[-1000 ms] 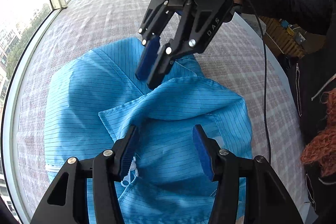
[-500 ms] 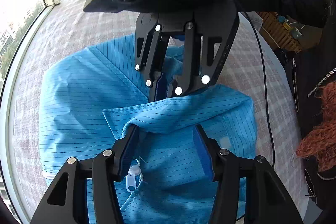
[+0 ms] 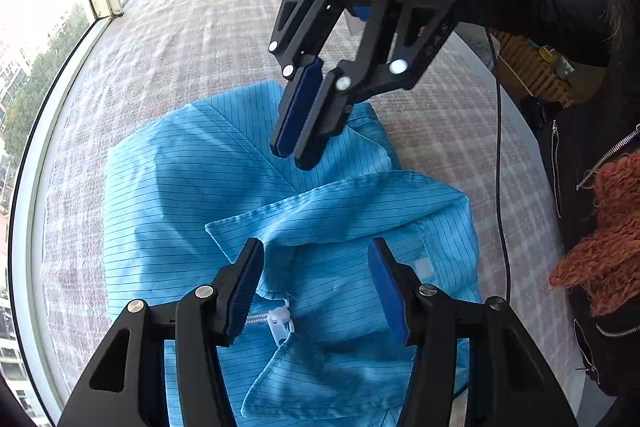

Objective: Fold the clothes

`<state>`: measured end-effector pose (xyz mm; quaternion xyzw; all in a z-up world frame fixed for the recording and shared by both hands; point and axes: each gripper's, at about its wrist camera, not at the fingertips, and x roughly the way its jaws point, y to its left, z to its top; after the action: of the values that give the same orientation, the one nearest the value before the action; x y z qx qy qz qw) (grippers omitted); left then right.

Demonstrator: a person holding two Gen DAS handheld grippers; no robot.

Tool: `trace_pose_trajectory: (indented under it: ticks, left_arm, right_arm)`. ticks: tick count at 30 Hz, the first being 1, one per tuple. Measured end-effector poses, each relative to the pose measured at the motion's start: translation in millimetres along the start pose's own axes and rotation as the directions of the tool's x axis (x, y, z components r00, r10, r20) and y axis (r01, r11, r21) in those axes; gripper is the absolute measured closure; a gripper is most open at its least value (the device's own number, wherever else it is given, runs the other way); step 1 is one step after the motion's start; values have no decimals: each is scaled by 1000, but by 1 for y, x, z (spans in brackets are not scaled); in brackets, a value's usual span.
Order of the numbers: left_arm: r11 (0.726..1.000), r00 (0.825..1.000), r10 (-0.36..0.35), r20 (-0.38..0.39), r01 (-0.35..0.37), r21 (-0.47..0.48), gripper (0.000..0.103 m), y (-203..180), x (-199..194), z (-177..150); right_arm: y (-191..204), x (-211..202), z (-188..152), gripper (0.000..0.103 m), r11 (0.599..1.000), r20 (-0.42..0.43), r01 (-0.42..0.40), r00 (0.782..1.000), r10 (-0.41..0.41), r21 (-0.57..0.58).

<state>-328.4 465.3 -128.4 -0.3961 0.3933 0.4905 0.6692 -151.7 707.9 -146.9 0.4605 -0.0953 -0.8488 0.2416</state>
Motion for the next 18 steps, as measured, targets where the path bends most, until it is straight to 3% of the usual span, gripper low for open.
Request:
trace_pose_trajectory:
  ticks: [2,5,8,14,18]
  left_arm:
    - [1000,999,-23,-23,23,3,48,3,6,-2]
    - [1000,995,-22,-94,24,13,46,6,22,-9]
    - [999,995,-30,-91,31,10,46,8,18,-14]
    - [999,996,-38,-86,37,-8,46,14,3,-22]
    - [999,998,-41,-45,41,-12,46,24,-12,-21]
  right_arm:
    - [11,17,2,91,998,-34,-56,998,56,-6]
    - [11,59,-16,91,1000,-197,-4,980,1,-13]
    - [7,72,-32,90,1000,-249,-21,968,22,8]
    - [8,67,-32,90,1000,-292,-15,956,15,2]
    - [21,53,-19,90,1000,-220,-17,975,14,-11]
